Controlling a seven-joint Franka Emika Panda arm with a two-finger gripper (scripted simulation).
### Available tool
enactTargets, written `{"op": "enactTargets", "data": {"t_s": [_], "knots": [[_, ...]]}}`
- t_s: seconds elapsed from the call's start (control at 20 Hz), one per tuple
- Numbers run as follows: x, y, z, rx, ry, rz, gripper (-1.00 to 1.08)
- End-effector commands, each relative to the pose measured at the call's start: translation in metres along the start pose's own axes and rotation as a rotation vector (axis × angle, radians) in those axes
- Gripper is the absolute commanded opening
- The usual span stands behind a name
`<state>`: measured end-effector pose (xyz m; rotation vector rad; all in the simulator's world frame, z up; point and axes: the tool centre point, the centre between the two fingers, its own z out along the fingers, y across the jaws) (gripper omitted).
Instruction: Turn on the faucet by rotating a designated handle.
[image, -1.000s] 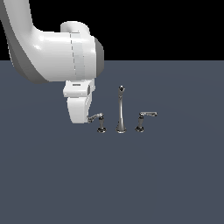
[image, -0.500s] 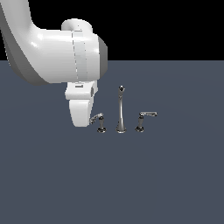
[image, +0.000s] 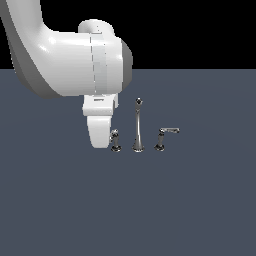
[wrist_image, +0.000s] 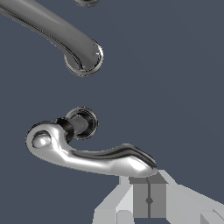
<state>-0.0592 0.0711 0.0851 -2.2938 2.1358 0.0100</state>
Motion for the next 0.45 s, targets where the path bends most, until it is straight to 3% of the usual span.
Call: {"op": "enactTargets", "data": {"t_s": [0.0,0.4], "knots": [[0.020,-0.003,0.000,0.000,0.004,0.018,-1.00],[0.068,-0.012,-0.001,-0.001,0.009,0.044,-1.00]]}}
